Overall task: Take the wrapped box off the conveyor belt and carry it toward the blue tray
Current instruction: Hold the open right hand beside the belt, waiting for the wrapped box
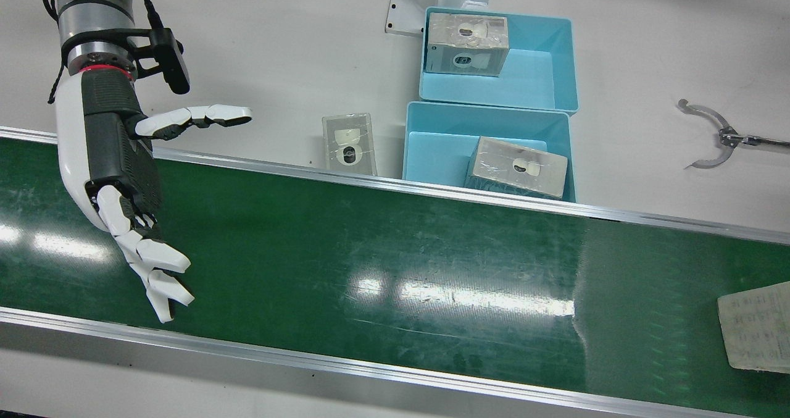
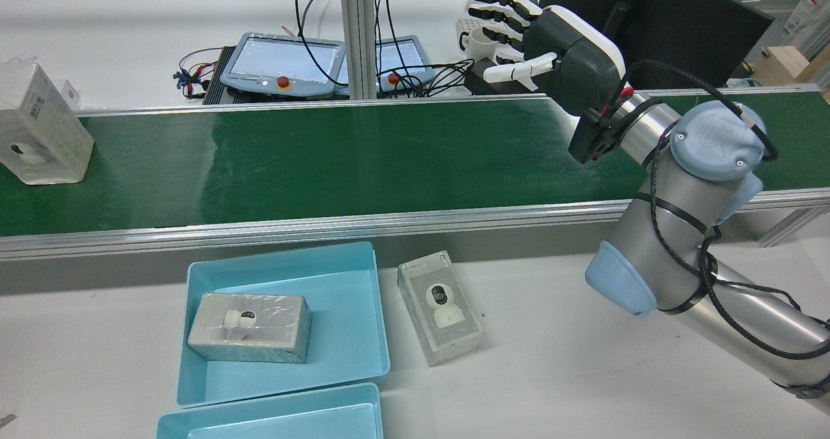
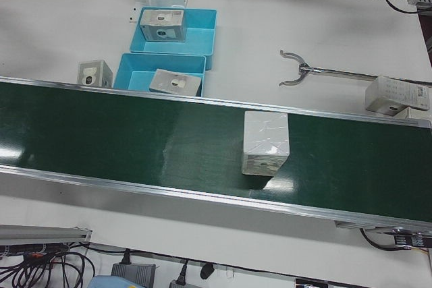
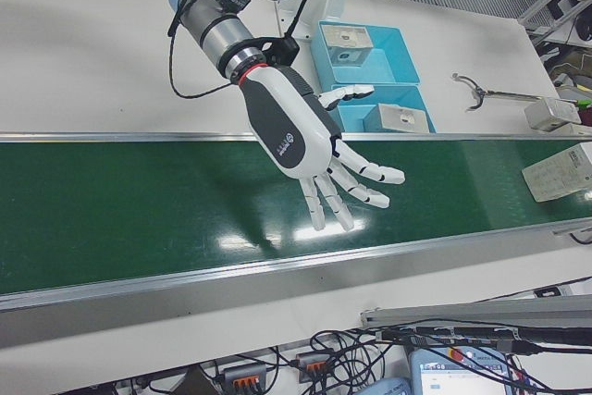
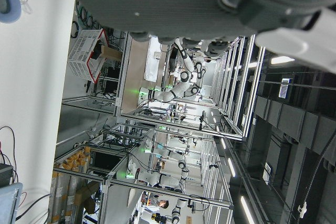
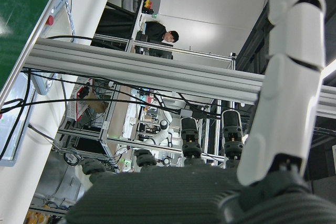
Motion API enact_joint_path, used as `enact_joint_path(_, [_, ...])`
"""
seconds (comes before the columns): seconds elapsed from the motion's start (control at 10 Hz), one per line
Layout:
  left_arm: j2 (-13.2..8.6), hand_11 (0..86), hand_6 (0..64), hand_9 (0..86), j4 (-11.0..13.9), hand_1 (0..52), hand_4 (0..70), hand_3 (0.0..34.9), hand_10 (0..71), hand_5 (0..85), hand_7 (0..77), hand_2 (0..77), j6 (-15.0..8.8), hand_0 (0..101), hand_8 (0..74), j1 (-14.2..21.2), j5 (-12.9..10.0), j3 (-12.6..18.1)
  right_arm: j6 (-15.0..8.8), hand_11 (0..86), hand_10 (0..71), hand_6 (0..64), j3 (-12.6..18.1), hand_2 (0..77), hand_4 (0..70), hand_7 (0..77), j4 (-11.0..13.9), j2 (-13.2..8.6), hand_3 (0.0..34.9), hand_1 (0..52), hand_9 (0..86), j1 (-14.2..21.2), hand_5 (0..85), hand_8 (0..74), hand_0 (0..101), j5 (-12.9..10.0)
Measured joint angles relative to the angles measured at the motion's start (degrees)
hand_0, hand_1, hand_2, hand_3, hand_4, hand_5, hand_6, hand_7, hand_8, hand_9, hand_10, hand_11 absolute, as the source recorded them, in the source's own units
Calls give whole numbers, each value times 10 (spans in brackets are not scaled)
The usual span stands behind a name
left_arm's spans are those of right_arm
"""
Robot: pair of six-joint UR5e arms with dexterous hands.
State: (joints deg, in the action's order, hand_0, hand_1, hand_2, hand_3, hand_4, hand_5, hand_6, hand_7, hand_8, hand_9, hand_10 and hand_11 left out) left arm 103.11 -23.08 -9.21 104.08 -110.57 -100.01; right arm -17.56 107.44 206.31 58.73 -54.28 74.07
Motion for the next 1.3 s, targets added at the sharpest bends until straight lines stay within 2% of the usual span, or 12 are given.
enact_joint_path(0.2, [0, 0, 0, 5, 0, 0, 0, 0, 0, 5, 5, 11, 0, 0, 5, 0, 0, 0, -8, 22, 11, 0, 1, 136, 60, 175, 1, -3, 307, 115, 60, 1, 213, 11, 447, -2])
enact_joint_path(0.6, [0, 0, 0, 5, 0, 0, 0, 0, 0, 5, 5, 5, 0, 0, 5, 0, 0, 0, -23, 16, 0, 0, -1, 147, 98, 191, 4, -12, 301, 120, 71, 19, 240, 11, 449, -7])
enact_joint_path(1.0, [0, 0, 0, 0, 0, 0, 0, 0, 0, 5, 5, 5, 0, 0, 5, 0, 0, 0, -29, 16, 5, 0, -8, 147, 93, 191, 7, -26, 300, 120, 71, 34, 240, 11, 451, -20])
enact_joint_path(1.3, [0, 0, 0, 0, 0, 0, 0, 0, 5, 5, 5, 11, 0, 0, 0, 0, 0, 0, -29, 16, 5, 0, -8, 153, 93, 196, 8, -26, 299, 120, 71, 46, 240, 11, 451, -27])
